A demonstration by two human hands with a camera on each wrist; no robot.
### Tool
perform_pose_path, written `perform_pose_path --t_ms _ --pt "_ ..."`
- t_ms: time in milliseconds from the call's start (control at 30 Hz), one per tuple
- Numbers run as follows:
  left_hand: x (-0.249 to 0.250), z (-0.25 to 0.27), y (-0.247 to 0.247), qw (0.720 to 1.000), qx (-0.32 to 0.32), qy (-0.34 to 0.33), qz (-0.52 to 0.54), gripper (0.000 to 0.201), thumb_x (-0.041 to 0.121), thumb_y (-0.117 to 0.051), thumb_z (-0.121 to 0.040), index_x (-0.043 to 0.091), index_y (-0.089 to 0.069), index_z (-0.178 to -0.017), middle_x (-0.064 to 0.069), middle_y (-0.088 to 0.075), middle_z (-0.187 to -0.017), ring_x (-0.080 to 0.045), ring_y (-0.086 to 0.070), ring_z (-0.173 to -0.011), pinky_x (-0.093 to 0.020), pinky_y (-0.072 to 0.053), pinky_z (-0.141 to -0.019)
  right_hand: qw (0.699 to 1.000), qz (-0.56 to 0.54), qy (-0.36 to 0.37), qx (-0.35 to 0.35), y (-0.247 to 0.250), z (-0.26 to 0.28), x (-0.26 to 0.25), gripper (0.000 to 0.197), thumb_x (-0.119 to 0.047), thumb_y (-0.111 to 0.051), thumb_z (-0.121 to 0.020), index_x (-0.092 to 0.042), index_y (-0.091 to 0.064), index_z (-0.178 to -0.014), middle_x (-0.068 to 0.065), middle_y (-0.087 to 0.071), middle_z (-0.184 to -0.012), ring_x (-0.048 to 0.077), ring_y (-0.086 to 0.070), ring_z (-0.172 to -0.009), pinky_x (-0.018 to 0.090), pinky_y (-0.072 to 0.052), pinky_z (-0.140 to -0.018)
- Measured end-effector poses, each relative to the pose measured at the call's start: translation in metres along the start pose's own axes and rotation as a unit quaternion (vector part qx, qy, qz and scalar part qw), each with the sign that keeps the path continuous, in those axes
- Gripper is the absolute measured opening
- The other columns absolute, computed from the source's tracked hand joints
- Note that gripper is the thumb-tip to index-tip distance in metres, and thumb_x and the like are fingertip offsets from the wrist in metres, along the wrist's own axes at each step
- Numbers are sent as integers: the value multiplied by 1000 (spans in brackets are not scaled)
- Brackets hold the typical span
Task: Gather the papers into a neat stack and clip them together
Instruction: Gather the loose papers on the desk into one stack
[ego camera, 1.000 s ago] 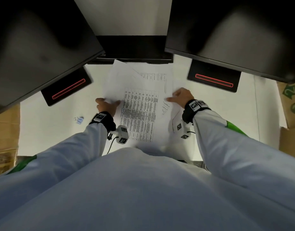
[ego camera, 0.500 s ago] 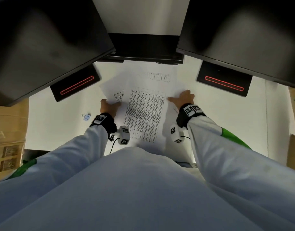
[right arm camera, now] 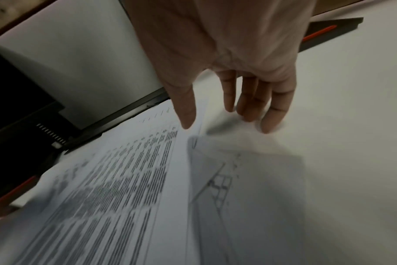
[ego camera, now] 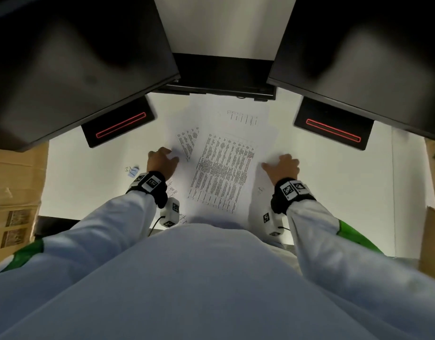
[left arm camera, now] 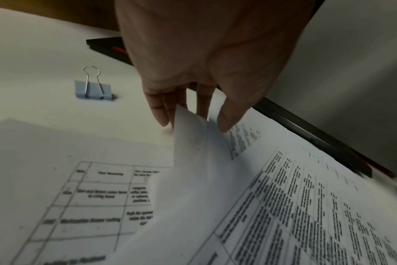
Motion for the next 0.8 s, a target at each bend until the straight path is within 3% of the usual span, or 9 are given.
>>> perform_pose_path --t_ms 133,233,333,433,500,600,667,733,800 --pt "9 8 -14 997 -26 27 70 54 31 -69 -90 13 -52 -138 -16 -65 -129 -32 -65 -108 -35 -50 -92 995 -35 48 -81 -26 19 -14 78 -44 -78 -75 -7 -43 -135 14 -38 -136 34 -49 -123 43 -42 -106" --pt "15 9 -18 999 -40 22 -10 49 39 -63 -91 4 -63 -125 -19 -65 -126 -38 -62 -116 -41 -50 -99 985 -79 75 -131 -29 22 -33 70 -44 -75 -78 -12 -49 -135 11 -37 -138 30 -52 -122 33 -42 -105" --pt "10 3 -9 998 -14 37 -51 52 45 -64 -86 4 -67 -117 -21 -65 -125 -41 -62 -115 -44 -52 -98 995 -48 69 -54 -9 16 -24 65 -37 -73 -80 -11 -49 -134 14 -41 -136 33 -47 -126 41 -41 -106" --pt "3 -6 -8 999 -9 49 2 66 42 -73 -83 0 -53 -130 -14 -64 -126 -36 -63 -115 -38 -49 -90 999 3 39 -20 -5 19 -6 72 -37 -74 -78 -6 -43 -136 15 -45 -137 35 -43 -129 46 -38 -106" --pt "4 -6 -16 995 -39 67 56 80 47 -79 -75 -3 -51 -131 -15 -70 -115 -31 -70 -91 -34 -55 -75 998 -7 46 -43 -13 23 -5 81 -40 -77 -75 -4 -40 -138 15 -47 -139 35 -45 -130 45 -39 -107" --pt "1 -6 -33 979 -87 100 154 78 32 -85 -77 -8 -50 -134 -12 -62 -78 -19 -52 -51 -21 -45 -41 991 -36 27 -129 -25 24 -12 96 -46 -75 -78 -2 -26 -148 16 -40 -150 33 -41 -137 40 -36 -111" --pt "1 -2 -41 972 -115 116 169 75 34 -86 -73 -5 -58 -131 -10 -62 -80 -24 -58 -64 -27 -49 -55 985 13 43 -167 -28 23 -17 88 -53 -71 -80 -4 -36 -145 15 -44 -148 33 -42 -137 39 -37 -110" --pt "2 2 -41 981 -102 111 123 81 46 -85 -66 1 -61 -130 -15 -66 -114 -36 -63 -104 -42 -53 -87 981 92 77 -154 -25 23 -21 66 -57 -69 -78 -9 -57 -122 16 -53 -130 35 -48 -127 39 -41 -102" --pt "3 7 -30 994 -53 90 -16 82 51 -79 -72 3 -55 -134 -21 -48 -140 -42 -49 -128 -49 -43 -108 974 152 110 -128 -24 24 -25 55 -55 -66 -79 -9 -62 -109 17 -48 -125 36 -45 -122 39 -40 -99"
Point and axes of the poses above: each hand's wrist, its own z-axis away from the middle knuckle, its own y-axis out of the back of the hand, x = y × z, the point moved 7 cm from there along -z, towards the middle knuckle
